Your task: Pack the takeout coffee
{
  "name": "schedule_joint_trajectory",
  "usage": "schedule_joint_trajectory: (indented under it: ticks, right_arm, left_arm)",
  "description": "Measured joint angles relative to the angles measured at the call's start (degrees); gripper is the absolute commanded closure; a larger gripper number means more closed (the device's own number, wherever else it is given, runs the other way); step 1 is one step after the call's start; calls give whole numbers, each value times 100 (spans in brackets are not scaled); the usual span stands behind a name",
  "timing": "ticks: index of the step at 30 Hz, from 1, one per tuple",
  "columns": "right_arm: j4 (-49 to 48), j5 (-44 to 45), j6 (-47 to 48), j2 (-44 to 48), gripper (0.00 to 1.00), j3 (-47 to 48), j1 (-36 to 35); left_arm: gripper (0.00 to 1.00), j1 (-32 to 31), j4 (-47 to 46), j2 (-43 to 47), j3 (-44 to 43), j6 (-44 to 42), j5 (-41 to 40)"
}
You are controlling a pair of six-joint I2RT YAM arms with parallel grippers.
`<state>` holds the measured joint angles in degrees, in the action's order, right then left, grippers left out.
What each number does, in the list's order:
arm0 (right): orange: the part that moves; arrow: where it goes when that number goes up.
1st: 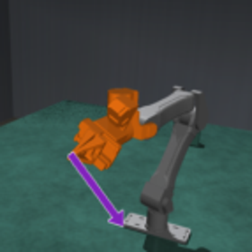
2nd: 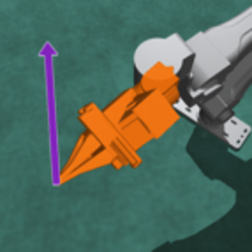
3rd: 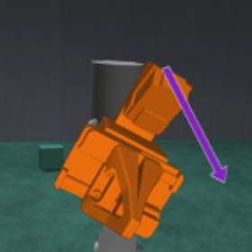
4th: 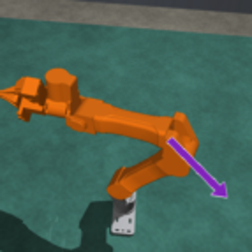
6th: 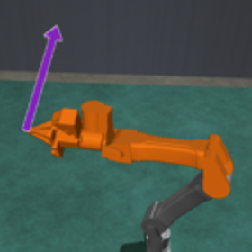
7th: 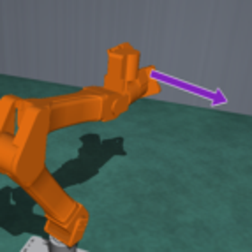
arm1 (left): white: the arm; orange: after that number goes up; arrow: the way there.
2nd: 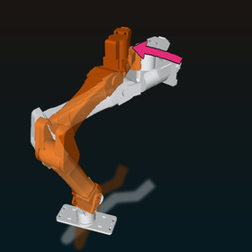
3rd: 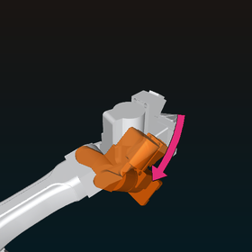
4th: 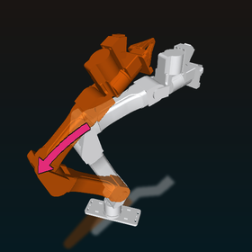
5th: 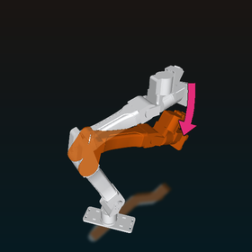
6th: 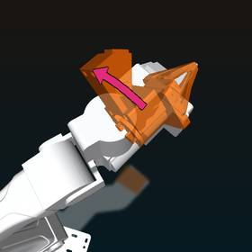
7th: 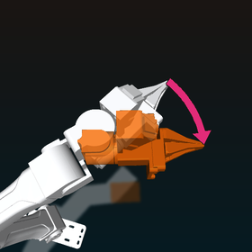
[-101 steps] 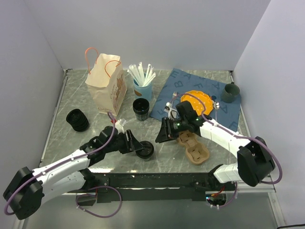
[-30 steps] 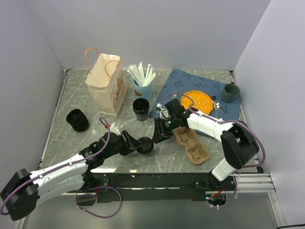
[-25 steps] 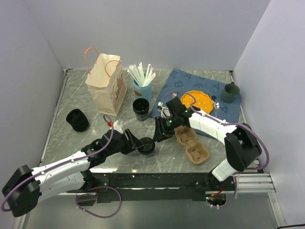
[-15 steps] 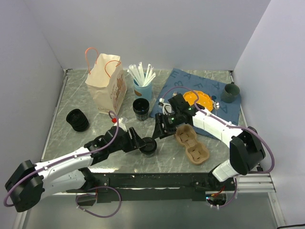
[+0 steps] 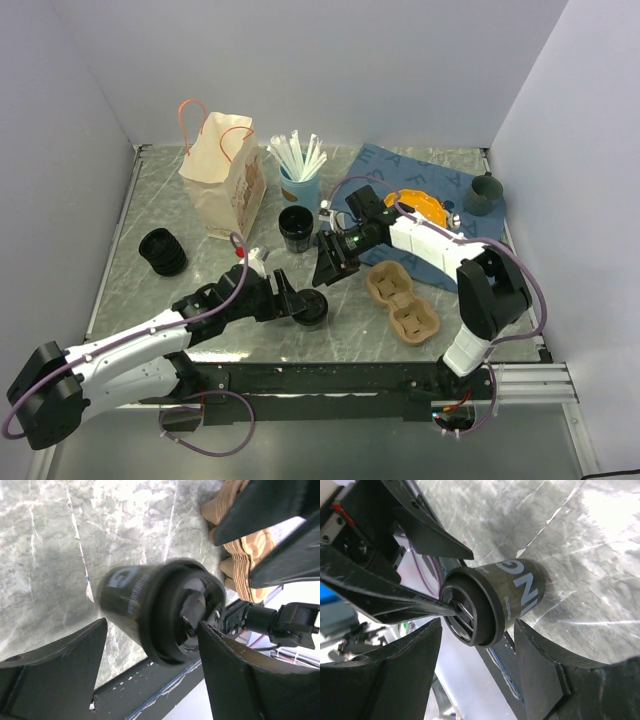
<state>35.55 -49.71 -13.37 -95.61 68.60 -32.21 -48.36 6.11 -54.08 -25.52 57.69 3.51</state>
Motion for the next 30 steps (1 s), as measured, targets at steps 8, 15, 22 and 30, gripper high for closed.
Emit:
schedule_joint_trajectory:
  ticks: [8, 15, 22, 30]
  right_arm:
    - [197, -251, 378, -162, 33, 9, 0]
    - [219, -284, 376, -162, 34, 11, 0]
    - [57, 229, -435, 101, 34, -343, -4]
    - [-157, 1119, -1919, 1421, 32, -1019, -111]
  left_arm:
    - [19, -11, 24, 138, -2, -70, 96]
    - [20, -11, 258, 129, -262, -151, 52]
    - [21, -11, 671, 149, -332, -315, -129]
    - [21, 179, 874, -400, -796, -887, -127]
